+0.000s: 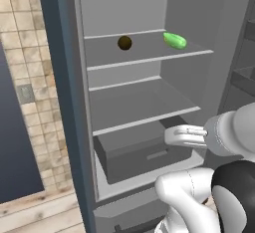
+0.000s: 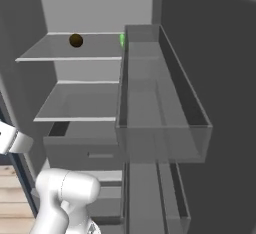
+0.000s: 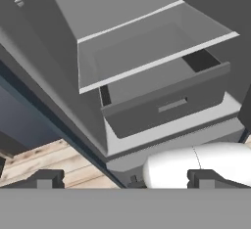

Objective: Gather the corn and avocado from the fridge and place them on a tray on the dining counter. Then gather the chicken drumsticks from the fridge and place them on the other tray.

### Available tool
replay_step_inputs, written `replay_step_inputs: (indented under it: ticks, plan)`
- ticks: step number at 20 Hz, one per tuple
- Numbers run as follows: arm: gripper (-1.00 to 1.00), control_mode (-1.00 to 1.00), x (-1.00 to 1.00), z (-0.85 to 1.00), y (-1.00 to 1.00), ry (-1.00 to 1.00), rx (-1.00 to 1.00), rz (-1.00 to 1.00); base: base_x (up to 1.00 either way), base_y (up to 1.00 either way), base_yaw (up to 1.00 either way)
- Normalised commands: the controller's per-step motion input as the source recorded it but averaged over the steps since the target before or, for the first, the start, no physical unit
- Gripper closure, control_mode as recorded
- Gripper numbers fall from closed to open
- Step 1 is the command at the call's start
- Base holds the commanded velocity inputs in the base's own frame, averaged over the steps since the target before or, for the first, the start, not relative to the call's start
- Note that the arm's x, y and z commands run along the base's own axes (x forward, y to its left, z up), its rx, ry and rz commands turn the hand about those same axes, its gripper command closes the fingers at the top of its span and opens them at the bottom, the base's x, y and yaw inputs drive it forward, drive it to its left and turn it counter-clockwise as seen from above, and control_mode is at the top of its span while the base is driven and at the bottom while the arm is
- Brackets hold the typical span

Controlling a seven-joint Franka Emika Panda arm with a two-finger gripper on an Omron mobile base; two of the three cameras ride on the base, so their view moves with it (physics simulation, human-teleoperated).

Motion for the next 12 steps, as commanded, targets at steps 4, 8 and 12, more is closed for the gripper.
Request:
replay_step_inputs:
  ticks: [4, 8, 12]
  plan:
    - [-1.00, 1.00, 0.00, 0.00, 0.00, 0.00, 0.00, 0.00, 0.40, -0.32, 0.10]
    - [-1.00, 1.00, 0.00, 0.00, 0.00, 0.00, 0.00, 0.00, 0.43, -0.34, 0.11]
    - [-1.00, 1.00, 0.00, 0.00, 0.00, 0.00, 0.00, 0.00, 0.49, -0.26, 0.11]
